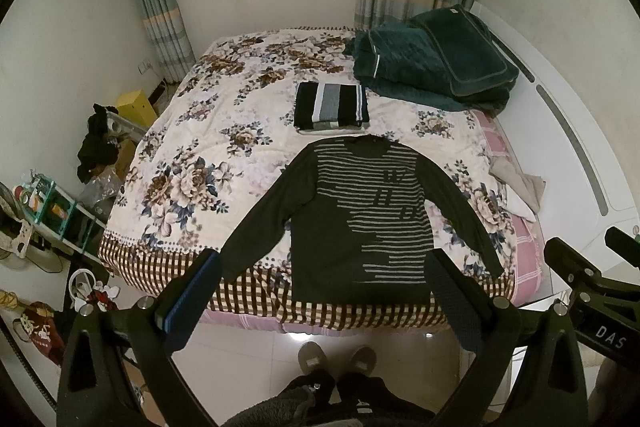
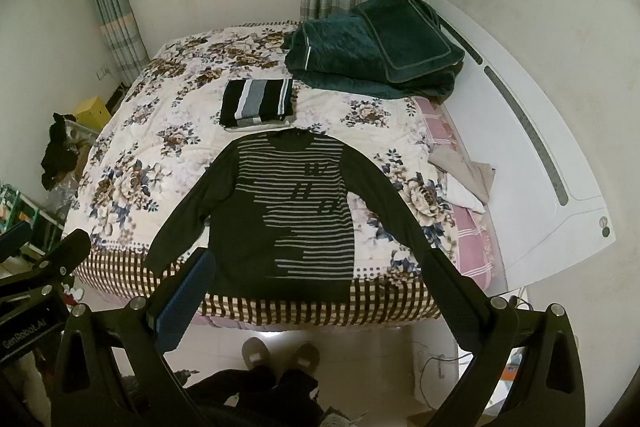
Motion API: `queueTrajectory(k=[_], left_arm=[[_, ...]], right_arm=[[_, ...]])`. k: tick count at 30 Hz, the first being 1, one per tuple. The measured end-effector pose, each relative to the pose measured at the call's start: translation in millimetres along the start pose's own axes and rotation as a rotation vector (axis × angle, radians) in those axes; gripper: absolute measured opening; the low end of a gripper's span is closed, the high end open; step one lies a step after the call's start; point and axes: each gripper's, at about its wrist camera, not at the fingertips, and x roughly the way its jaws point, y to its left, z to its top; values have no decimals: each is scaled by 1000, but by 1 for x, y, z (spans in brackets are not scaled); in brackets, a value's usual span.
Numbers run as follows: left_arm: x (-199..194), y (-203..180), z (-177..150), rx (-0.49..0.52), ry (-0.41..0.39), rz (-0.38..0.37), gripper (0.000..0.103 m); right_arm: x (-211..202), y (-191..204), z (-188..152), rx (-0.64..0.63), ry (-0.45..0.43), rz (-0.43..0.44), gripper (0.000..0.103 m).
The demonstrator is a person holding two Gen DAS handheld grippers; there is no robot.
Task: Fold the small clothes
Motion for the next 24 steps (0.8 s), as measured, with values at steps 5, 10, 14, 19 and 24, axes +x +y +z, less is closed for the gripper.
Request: queueTrajectory(k=[5,10,14,19,24], left_arm=[[0,1,0,0,1,-2,103],[-2,-2,4,1,-2,-3,103],[0,3,15,1,-4,-7,103],[5,8,22,1,-10,-10,103],[6,9,22,2,-12,-11,103]], right_arm=[[0,0,-1,0,-1,0,103],[2,0,-2,1,-2,-1,103],[-6,4,3,0,-4,-2,103],[-9,6,7,0,-5,0,103],[-10,6,8,1,-5,1,103]])
